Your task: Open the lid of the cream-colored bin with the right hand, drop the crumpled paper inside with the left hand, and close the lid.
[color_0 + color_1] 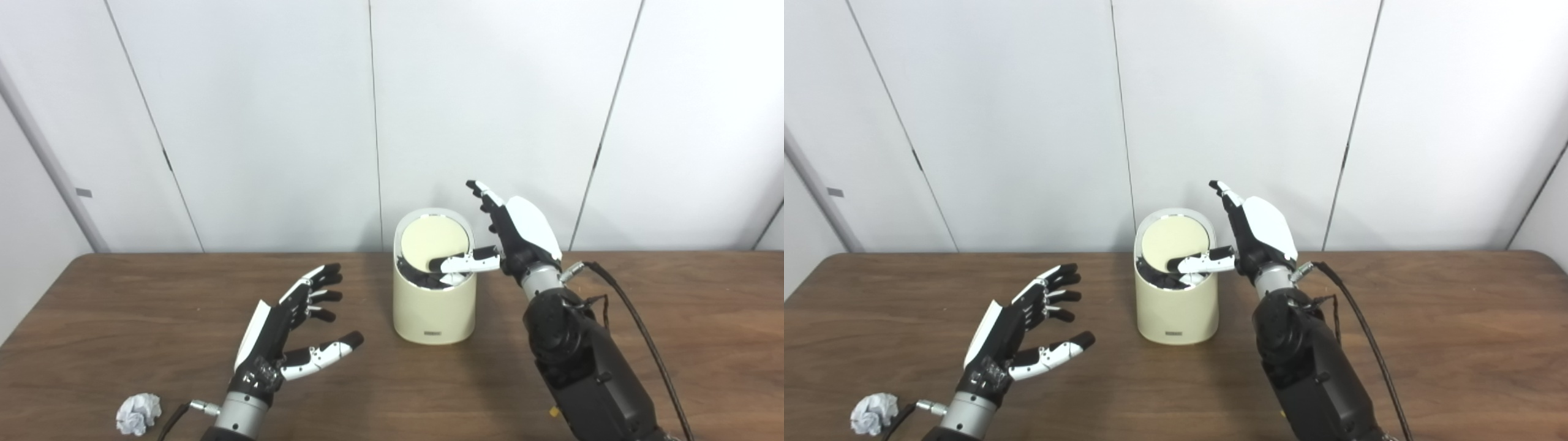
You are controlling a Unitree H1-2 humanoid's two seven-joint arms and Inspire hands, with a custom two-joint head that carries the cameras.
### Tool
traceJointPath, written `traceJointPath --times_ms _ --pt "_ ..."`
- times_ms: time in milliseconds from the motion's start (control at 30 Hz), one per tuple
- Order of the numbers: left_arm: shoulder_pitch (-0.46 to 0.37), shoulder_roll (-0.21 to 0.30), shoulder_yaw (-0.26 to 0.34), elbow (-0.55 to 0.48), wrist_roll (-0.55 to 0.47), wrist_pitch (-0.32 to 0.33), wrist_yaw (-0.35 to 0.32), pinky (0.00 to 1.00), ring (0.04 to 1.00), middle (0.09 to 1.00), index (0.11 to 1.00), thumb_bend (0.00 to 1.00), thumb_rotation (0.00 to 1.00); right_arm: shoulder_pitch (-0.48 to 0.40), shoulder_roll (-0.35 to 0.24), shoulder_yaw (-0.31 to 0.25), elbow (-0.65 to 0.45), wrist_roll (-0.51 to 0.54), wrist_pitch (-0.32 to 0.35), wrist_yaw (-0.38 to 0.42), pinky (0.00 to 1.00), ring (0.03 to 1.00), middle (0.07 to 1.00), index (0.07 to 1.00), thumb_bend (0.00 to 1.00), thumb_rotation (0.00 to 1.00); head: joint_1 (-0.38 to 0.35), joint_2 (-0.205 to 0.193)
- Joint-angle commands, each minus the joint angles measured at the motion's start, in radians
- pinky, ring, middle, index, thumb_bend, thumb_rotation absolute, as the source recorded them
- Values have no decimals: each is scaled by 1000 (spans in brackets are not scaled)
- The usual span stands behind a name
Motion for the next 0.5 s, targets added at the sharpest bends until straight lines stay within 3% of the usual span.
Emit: traceJointPath --times_ms 0,200,333,467 --pt "-19 5 4 -38 -1 -21 11 642 765 847 872 712 205 -41 -5 10 18 -21 8 -6 709 846 907 925 800 357 1 1" --pt "-23 7 4 -35 -3 -21 8 641 767 849 876 708 205 -69 -6 29 26 -64 69 5 672 830 900 915 773 287 -1 2" --pt "-27 6 4 -29 -12 -26 6 650 773 853 879 709 215 -80 8 5 25 -119 82 40 657 818 893 899 789 162 1 2" --pt "-28 8 4 -22 -10 -31 7 647 777 851 877 709 212 -76 14 -14 9 -135 82 50 661 820 894 890 835 139 3 -3"
